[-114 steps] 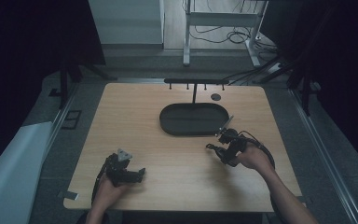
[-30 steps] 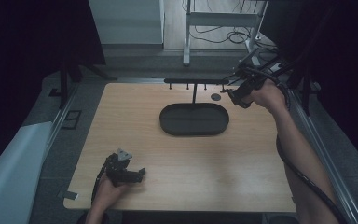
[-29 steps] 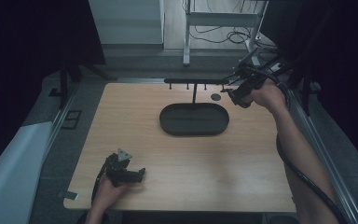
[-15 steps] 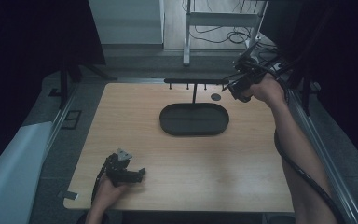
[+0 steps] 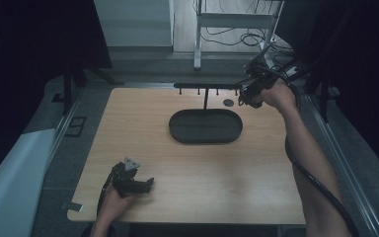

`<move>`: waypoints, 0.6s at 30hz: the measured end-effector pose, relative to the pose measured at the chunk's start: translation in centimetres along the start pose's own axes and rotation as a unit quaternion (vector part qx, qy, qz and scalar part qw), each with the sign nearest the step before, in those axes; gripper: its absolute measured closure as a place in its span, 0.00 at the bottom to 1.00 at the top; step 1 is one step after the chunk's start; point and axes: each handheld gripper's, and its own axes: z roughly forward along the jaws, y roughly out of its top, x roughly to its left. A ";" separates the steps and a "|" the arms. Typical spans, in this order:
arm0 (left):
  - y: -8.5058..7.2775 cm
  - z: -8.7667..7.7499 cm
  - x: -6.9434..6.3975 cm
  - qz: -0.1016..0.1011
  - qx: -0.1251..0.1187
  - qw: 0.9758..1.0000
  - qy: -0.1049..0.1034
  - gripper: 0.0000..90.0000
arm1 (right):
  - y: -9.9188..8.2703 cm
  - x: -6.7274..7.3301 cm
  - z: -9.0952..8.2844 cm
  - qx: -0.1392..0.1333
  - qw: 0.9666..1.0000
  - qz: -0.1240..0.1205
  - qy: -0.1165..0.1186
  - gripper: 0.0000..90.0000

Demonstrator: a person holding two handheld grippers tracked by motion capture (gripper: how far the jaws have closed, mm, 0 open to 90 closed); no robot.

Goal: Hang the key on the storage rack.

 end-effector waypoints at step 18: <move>0.0 0.0 0.0 0.000 0.000 1.000 0.000 0.00 | 1.7 0.2 -0.9 -0.018 1.000 0.002 0.001 0.55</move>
